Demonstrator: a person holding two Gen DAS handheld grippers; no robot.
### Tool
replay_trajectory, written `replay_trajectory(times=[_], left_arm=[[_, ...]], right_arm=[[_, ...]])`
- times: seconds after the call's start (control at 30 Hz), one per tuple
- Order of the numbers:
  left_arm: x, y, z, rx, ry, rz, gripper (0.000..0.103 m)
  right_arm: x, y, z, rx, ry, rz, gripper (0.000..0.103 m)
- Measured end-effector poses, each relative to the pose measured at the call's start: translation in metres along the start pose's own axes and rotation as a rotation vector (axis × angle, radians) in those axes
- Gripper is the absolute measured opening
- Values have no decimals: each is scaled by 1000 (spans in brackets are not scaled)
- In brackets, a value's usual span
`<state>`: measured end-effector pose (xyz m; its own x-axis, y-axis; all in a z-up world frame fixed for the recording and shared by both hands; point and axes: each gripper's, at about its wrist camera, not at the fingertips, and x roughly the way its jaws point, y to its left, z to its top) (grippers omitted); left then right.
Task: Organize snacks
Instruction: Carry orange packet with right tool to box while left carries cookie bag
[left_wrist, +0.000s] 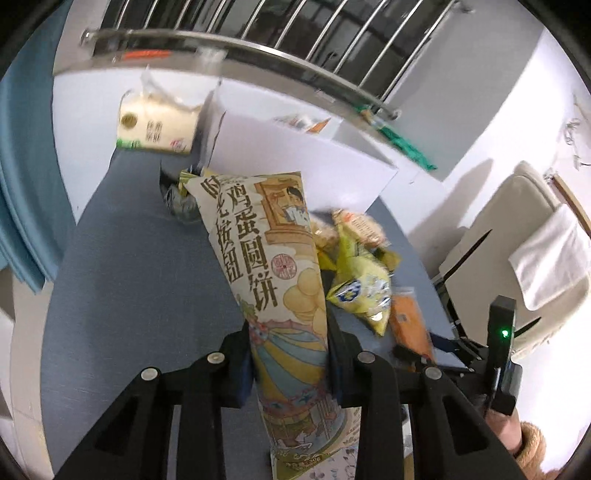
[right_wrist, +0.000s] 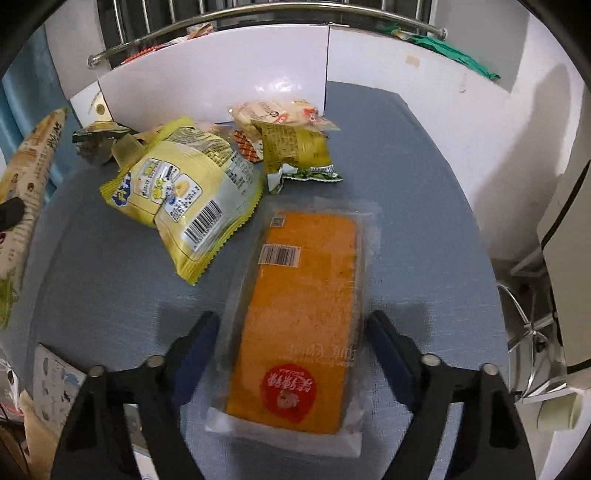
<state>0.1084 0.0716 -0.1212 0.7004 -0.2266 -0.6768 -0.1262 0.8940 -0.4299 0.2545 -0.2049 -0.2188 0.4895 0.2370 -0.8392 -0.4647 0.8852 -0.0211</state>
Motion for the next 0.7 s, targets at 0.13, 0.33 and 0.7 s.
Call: replay_trajectory(times=[0.13, 0.33, 0.7], left_arm=[[-19, -2, 0, 42, -43, 11, 35], [-26, 1, 20, 55, -82, -23, 35], [-35, -5, 75, 109, -164, -19, 35]], right_arm=[[-5, -13, -1, 41, -7, 67, 58], [-33, -32, 7, 95, -84, 153, 57], [-76, -41, 68, 68, -201, 228, 57]])
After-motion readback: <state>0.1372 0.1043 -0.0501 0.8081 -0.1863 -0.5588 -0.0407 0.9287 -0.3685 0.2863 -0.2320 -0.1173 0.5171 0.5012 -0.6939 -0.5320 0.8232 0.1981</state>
